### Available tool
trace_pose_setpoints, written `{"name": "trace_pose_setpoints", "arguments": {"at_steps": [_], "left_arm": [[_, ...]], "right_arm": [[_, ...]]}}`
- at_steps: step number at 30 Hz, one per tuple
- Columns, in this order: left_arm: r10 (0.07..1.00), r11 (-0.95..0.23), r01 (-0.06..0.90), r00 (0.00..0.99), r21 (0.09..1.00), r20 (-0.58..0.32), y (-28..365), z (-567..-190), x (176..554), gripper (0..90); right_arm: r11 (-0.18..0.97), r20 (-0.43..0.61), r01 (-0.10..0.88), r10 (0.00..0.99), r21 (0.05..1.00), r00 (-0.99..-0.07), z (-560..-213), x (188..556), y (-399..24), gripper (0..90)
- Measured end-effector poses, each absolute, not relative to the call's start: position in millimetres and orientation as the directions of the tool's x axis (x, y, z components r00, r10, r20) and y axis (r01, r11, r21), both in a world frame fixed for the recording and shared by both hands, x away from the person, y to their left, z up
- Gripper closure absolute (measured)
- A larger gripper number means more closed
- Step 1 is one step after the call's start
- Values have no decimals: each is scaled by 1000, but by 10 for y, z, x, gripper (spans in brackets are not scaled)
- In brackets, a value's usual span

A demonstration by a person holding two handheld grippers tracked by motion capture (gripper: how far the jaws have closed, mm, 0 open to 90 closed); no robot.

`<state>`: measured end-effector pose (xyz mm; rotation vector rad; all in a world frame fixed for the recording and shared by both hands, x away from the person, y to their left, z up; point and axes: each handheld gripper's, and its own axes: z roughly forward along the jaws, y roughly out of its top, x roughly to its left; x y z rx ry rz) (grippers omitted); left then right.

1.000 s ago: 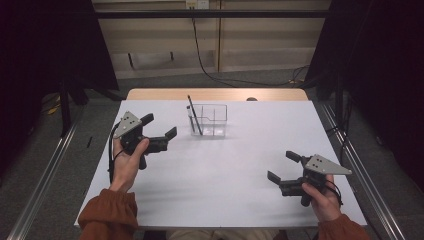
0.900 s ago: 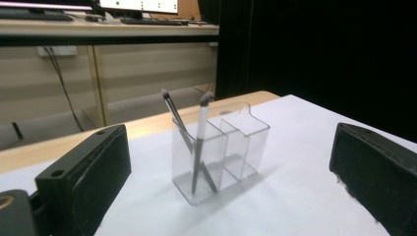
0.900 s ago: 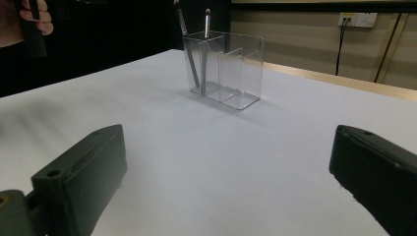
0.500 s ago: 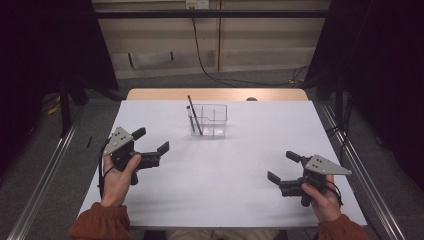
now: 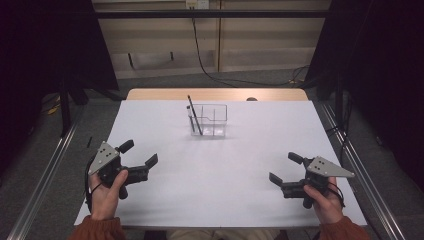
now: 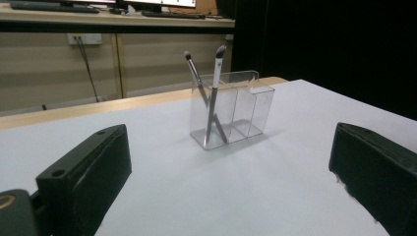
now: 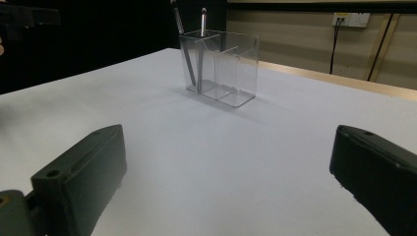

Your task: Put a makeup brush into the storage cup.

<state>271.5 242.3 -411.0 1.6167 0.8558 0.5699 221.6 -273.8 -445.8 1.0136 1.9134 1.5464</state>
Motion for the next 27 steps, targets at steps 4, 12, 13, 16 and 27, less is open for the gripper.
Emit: {"name": "trace_pose_setpoints", "arguments": {"at_steps": [4, 12, 13, 16, 27], "left_arm": [[777, -66, 220, 624, 973, -88, 2454, -4077, 2650, 20], [781, -54, 223, 617, 973, -98, 2518, -4166, 2471, 22], [779, -53, 227, 618, 972, -102, 2530, -4184, 2457, 22], [777, -59, 238, 621, 970, -105, 2539, -4220, 2409, 22], [775, -81, 260, 624, 962, -103, 2585, -4309, 2246, 22]], "right_arm": [[87, 85, 250, 793, 964, -603, -4459, 2205, -2758, 3], [78, 87, 250, 803, 965, -589, -4447, 2141, -2804, 4], [79, 87, 250, 802, 965, -591, -4448, 2136, -2808, 4], [68, 92, 246, 806, 967, -584, -4437, 2112, -2830, 4], [84, 79, 239, 798, 967, -597, -4433, 2110, -2817, 4]]}}
